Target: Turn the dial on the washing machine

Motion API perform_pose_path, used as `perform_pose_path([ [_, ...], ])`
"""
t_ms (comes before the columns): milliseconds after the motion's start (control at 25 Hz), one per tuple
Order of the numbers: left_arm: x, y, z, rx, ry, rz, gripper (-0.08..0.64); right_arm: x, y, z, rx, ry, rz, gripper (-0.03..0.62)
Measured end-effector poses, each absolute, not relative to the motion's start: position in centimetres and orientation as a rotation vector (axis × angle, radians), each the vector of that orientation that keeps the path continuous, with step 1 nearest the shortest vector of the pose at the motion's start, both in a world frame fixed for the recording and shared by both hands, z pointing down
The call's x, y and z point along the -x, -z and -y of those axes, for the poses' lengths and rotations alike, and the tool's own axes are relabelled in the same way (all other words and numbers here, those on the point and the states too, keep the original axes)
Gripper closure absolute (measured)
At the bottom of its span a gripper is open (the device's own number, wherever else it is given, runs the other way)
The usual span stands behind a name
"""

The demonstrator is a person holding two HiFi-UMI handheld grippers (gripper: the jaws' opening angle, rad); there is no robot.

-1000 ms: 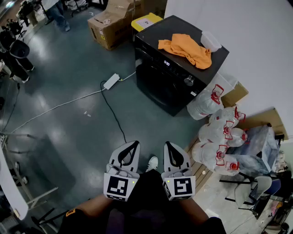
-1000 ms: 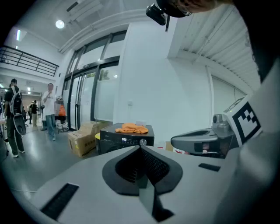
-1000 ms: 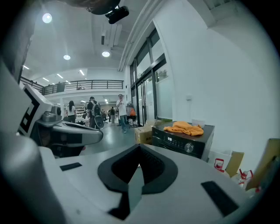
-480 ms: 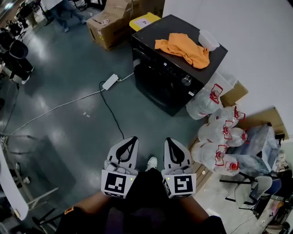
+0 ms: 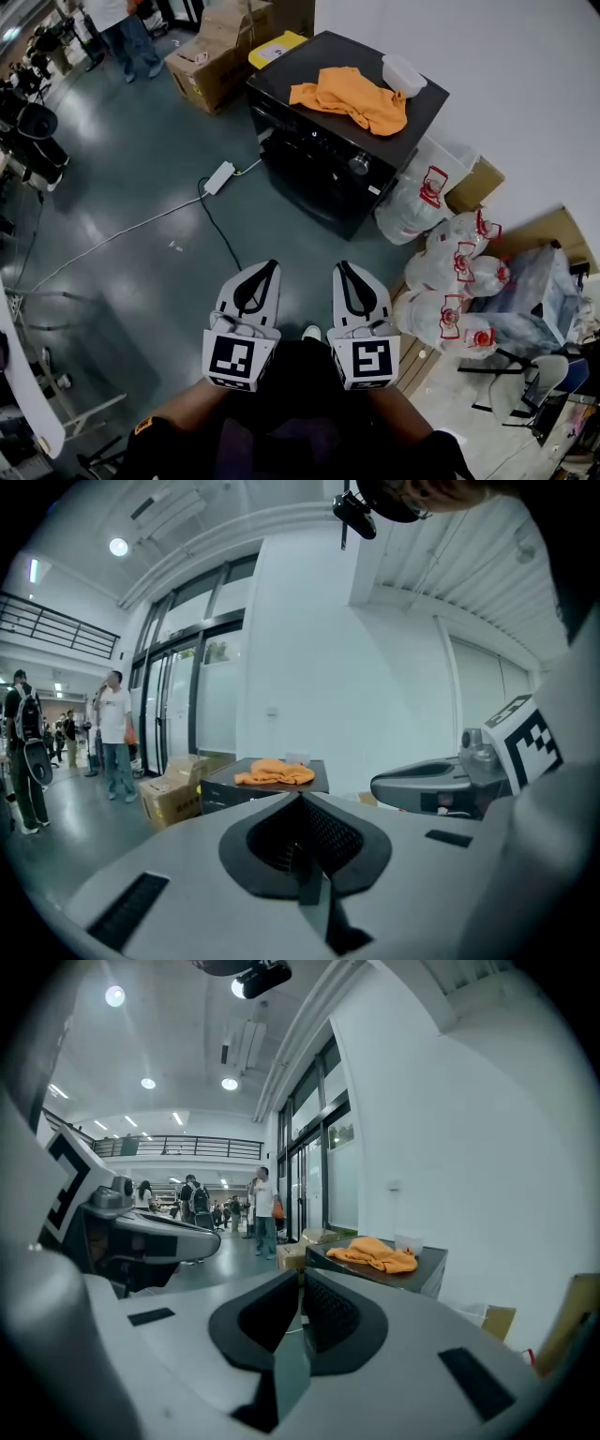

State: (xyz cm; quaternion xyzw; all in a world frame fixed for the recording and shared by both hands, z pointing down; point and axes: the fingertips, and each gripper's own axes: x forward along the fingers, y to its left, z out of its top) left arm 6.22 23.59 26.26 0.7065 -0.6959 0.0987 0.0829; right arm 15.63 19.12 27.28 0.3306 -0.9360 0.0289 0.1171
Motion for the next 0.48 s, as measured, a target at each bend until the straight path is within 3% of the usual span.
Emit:
perform_pose_path([
  [480,-3.8,-28.6,-15.9,-2.179,-0.299,1.989,0.546,-13.4,-29.8,-12.7,-1.057,-0.087,2.677,0.572],
])
